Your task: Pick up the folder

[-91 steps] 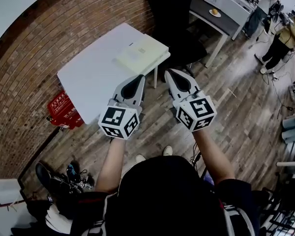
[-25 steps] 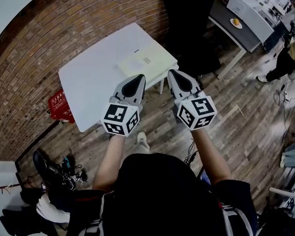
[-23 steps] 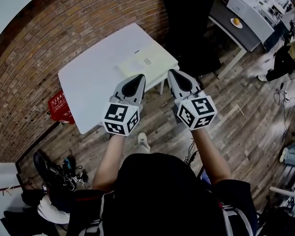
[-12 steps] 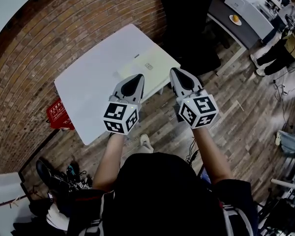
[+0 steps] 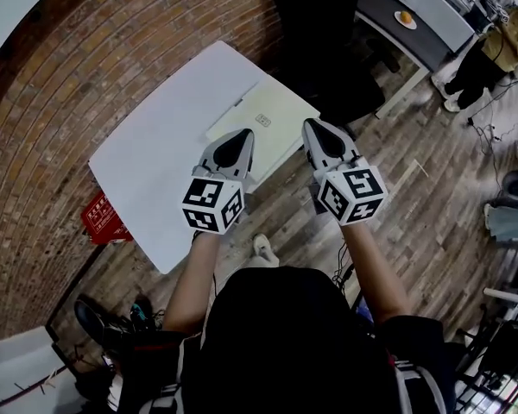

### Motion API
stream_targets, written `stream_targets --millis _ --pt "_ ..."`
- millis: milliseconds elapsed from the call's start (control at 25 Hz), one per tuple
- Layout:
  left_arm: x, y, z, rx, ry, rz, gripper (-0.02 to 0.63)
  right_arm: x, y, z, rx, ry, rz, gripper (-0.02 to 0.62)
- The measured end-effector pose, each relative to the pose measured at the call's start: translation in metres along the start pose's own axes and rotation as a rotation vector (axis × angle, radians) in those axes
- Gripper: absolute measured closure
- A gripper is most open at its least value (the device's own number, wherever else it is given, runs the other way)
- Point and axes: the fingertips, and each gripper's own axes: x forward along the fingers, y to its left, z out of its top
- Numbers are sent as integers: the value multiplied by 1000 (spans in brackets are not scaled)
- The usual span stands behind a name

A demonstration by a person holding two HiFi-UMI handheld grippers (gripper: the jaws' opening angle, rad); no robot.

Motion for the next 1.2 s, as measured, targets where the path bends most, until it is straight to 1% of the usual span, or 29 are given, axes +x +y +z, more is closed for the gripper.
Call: stream_targets --millis 120,320,440,600,800,920,1040,1200 --pt "7 9 -4 8 20 -26 588 5 -3 -7 8 13 -32 568" --pt "18 18 -16 -8 45 -77 588 3 -15 -21 34 29 -98 568" --pt "22 20 -29 -15 77 -113 588 0 -18 -34 74 54 -115 568" --pt "27 24 -39 -20 108 -136 588 -6 -25 -48 85 86 -138 568" --pt "33 29 -51 -19 133 -132 588 -9 -33 -64 113 115 -149 568" --pt "34 31 -62 -36 150 -125 588 -9 -36 -74 127 134 -140 566" --pt "34 23 -75 -57 173 -145 588 -12 -40 -85 147 151 -138 568" --pt "37 15 -92 -54 202 -156 588 -14 -50 -101 172 178 -138 566"
